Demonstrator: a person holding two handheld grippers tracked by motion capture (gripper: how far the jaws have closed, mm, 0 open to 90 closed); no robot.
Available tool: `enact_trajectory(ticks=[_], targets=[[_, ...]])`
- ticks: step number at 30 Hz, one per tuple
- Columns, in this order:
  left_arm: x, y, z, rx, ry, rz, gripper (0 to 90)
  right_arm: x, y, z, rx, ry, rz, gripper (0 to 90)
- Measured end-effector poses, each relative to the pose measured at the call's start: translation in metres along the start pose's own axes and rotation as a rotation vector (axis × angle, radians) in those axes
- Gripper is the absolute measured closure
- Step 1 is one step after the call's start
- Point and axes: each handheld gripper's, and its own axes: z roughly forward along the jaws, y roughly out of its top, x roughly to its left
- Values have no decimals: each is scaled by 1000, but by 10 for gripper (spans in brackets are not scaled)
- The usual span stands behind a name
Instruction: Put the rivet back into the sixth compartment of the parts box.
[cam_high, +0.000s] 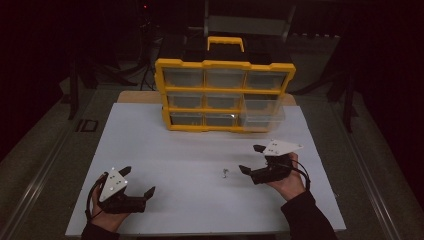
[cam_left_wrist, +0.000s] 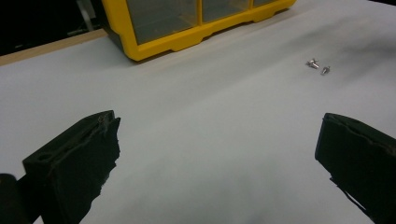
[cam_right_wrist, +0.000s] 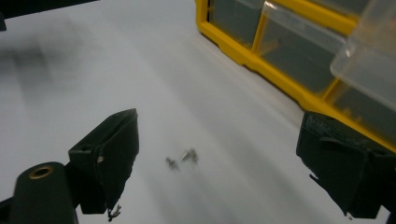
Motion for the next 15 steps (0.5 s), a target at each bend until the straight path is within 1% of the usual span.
enact_trajectory(ticks=[2, 3, 4, 6, 9, 11, 12, 13, 15], targets=[[0, 0, 0, 0, -1, -1, 4, 0, 8, 4, 3, 8, -13, 131], [0, 0, 0, 1, 0, 0, 4, 0, 8, 4, 3, 8, -13, 131], [0, 0, 0, 3, 0, 1, 4, 0, 15, 8, 12, 10, -27, 131], [1, 0, 1, 4, -1, 4, 4, -1, 21, 13, 24, 16, -35, 131], [1, -1, 1, 4, -2, 3, 5, -1, 29, 21, 47, 36, -32, 131], [1, -1, 1, 6, -3, 5, 5, 0, 34, 27, 62, 44, -42, 130], [1, -1, 1, 6, -3, 5, 5, 0, 34, 27, 62, 44, -42, 130], [1, -1, 1, 6, -4, 6, 5, 2, 38, 32, 85, 51, -56, 130], [1, -1, 1, 5, -4, 6, 5, 3, 40, 38, 112, 59, -63, 130]])
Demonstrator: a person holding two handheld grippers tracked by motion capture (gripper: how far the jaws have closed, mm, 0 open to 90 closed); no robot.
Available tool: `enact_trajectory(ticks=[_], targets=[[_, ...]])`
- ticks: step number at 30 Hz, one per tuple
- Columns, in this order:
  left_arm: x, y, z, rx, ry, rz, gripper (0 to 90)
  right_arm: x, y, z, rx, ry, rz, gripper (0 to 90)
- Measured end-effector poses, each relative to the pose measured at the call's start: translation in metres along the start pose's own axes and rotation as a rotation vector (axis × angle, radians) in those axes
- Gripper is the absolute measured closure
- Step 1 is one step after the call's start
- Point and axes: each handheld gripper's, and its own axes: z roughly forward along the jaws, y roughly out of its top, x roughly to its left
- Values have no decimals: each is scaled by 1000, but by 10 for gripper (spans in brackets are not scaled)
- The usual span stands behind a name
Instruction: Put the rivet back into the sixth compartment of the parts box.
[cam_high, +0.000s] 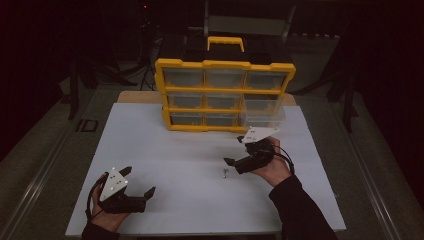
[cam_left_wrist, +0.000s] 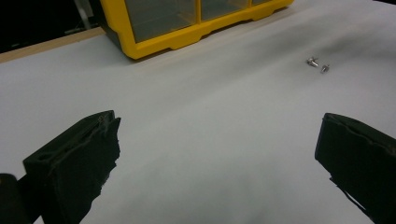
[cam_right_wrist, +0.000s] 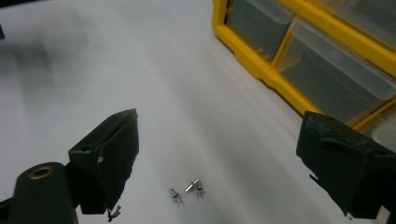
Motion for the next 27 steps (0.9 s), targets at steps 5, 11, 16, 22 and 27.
enact_trajectory(ticks=[5, 11, 16, 22, 27], targets=[[-1, 0, 1, 8, -2, 8, 6, -1, 2, 13, 76, 11, -23, 131], [-2, 0, 2, 6, -4, 10, 7, -5, -1, 28, 163, 22, -38, 131], [-2, 0, 3, 12, -3, 20, 8, -7, -4, 40, 227, 26, -43, 131], [-4, 0, 4, 19, -5, 27, 8, -11, -9, 54, 289, 27, -42, 131], [-5, 0, 5, 22, -8, 35, 8, -14, -14, 65, 344, 15, -43, 132]])
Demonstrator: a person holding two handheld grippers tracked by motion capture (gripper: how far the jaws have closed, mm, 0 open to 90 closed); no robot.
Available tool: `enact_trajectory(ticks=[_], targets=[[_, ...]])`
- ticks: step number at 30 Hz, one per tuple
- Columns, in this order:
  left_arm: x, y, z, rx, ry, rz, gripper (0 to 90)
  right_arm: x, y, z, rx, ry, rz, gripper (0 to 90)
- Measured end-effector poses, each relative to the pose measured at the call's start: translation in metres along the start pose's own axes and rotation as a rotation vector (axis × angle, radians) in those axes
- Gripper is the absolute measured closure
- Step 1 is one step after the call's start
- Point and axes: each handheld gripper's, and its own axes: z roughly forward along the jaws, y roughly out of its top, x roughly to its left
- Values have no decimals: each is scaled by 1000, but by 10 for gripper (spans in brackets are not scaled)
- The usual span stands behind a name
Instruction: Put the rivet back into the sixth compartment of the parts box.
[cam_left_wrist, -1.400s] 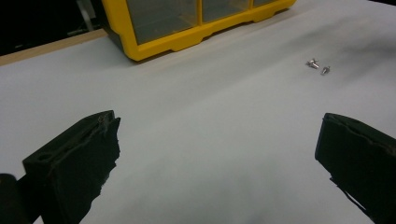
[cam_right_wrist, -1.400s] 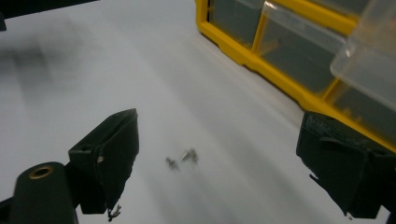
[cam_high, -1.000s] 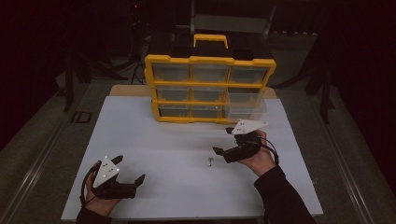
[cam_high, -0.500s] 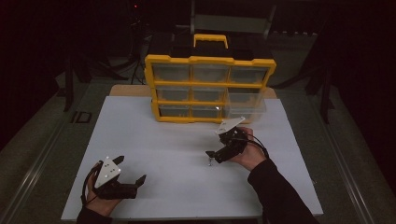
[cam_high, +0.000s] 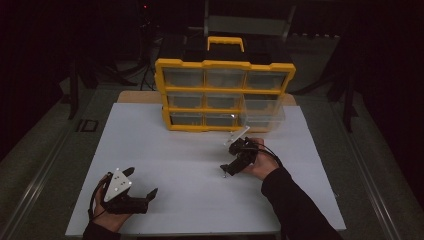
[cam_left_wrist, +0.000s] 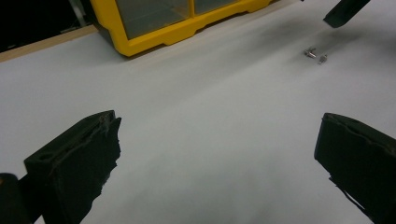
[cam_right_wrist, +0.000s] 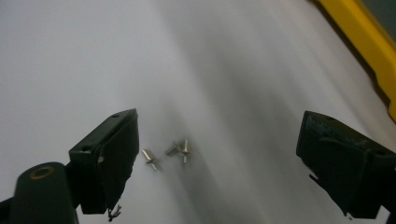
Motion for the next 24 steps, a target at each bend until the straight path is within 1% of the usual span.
enact_trajectory(ticks=[3, 4, 7, 8, 9, 11, 12, 13, 15, 16, 17, 24], targets=[[0, 0, 0, 3, 0, 3, 8, -1, 0, 8, 30, -13, -5, 132], [0, 0, 0, 3, 0, 3, 8, -2, -1, 10, 41, -17, -13, 132], [-1, 0, 0, 4, 0, 4, 8, -4, 0, 17, 65, -32, -3, 134], [-1, 0, 0, 4, 0, 3, 8, -5, 0, 19, 72, -37, -10, 135], [-1, 0, 0, 4, 1, 4, 8, -5, 0, 21, 82, -39, 0, 135], [-1, 0, 1, 4, 1, 4, 8, -6, 0, 23, 89, -45, -6, 135], [-1, 0, 0, 5, 0, 6, 8, -7, -1, 27, 103, -55, -13, 138], [-1, 0, 1, 5, 0, 7, 8, -7, -1, 28, 111, -55, 7, 138], [-1, 0, 1, 7, 0, 9, 8, -7, -1, 30, 118, -61, 13, 140], [-1, 0, 1, 8, 0, 11, 8, -9, -1, 31, 119, -69, -2, 140], [-1, 0, 1, 7, 0, 10, 8, -8, -1, 31, 125, -66, 15, 141], [-1, 0, 1, 6, 1, 10, 8, -9, -1, 34, 135, -60, 18, 151]])
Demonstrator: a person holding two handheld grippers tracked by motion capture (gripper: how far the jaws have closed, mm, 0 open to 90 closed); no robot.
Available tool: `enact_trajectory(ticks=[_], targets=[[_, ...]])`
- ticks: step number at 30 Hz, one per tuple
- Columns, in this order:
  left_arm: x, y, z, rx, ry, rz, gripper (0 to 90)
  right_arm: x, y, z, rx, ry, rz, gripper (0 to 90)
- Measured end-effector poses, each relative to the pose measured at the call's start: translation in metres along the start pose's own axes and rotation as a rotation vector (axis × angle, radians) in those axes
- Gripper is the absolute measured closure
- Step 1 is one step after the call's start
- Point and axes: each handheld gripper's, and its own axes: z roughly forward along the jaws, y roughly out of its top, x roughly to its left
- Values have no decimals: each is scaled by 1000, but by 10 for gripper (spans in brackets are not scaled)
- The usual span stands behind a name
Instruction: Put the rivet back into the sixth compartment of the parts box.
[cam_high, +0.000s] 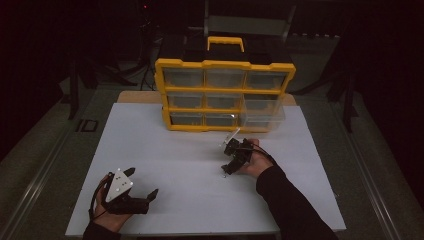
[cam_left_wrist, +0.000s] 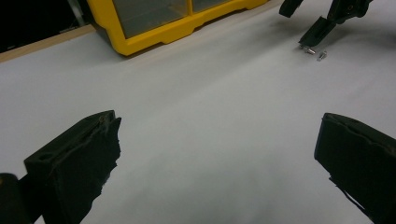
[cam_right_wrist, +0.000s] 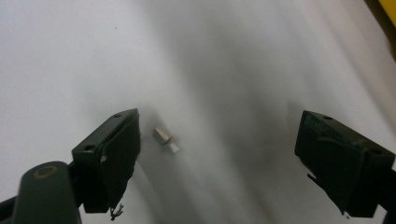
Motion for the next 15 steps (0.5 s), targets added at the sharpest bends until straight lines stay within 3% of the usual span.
enact_trajectory(ticks=[4, 6, 15], targets=[[0, 0, 0, 0, -1, 1, 8, 1, 2, 2, 5, 33, -15, 249], [0, 0, 0, 0, -1, 1, 8, 3, 3, 3, 5, 80, -23, 351], [0, 0, 1, 4, -3, 4, 8, 5, 7, 2, 9, 114, -43, 479]])
